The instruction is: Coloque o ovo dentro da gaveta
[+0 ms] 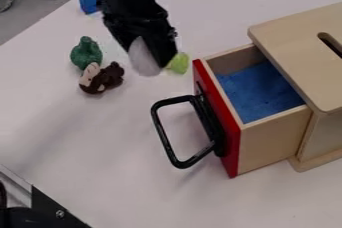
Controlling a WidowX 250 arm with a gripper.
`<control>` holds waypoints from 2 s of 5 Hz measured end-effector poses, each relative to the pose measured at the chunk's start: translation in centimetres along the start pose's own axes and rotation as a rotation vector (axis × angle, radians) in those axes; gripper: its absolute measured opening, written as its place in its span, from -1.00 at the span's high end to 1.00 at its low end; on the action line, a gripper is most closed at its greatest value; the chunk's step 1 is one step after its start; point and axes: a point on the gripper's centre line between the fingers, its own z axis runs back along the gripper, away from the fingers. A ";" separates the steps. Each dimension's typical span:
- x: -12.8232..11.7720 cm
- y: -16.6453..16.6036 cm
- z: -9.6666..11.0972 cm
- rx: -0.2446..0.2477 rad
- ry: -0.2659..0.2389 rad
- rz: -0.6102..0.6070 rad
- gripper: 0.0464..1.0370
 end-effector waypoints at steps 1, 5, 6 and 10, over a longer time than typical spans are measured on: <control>1.4 -3.8 0.0 -0.040 -0.012 -0.120 -0.43; 4.6 -8.2 -5.2 0.061 -0.014 -0.420 -0.43; 4.2 -7.8 -6.7 0.076 0.026 -0.427 -0.43; 3.4 -6.3 -8.7 0.167 0.148 -0.387 -0.93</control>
